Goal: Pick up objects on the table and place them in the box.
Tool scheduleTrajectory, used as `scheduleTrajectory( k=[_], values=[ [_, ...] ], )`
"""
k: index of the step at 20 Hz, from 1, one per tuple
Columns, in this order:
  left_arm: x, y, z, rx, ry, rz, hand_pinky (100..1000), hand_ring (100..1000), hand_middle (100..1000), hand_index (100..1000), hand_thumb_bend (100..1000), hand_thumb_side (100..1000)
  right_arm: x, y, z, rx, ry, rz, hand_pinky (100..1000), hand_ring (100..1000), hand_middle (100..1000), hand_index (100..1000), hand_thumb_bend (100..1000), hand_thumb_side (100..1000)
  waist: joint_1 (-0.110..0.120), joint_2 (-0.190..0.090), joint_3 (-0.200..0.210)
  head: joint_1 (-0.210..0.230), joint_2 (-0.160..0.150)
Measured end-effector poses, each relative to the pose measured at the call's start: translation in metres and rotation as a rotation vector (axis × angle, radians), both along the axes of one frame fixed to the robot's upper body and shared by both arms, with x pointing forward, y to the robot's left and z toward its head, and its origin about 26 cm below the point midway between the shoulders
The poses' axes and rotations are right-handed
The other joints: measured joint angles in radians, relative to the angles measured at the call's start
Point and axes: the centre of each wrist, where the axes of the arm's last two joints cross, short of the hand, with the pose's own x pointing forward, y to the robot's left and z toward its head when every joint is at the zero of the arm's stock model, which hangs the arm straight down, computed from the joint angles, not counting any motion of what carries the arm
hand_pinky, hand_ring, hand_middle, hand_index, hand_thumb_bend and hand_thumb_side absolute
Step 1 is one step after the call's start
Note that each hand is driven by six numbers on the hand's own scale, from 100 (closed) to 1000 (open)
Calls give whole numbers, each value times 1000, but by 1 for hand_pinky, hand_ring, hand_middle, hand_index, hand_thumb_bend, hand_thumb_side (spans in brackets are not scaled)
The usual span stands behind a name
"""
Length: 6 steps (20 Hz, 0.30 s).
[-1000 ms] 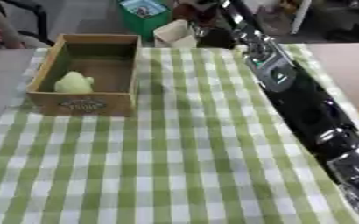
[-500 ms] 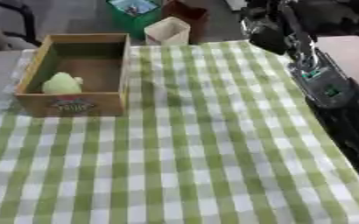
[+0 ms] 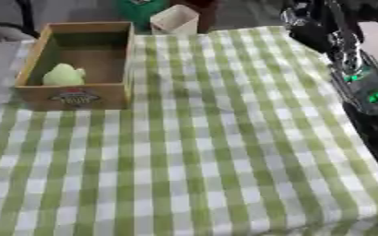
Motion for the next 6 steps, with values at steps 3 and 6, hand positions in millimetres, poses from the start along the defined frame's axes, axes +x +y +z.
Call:
scheduleTrajectory(
  k=[3, 6],
  values=[
    [0, 0, 0, -2, 2, 5, 488, 774, 725, 527, 191, 460, -2, 1, -1, 7, -2, 5, 699, 786, 726, 822, 100, 340, -1, 6, 1, 14, 7],
    [0, 1, 0, -3, 0, 13, 488, 773, 724, 527, 188, 464, -3, 3, 1, 11, -10, 12, 699, 785, 724, 821, 100, 334, -2, 13, 2, 26, 8]
  ],
)
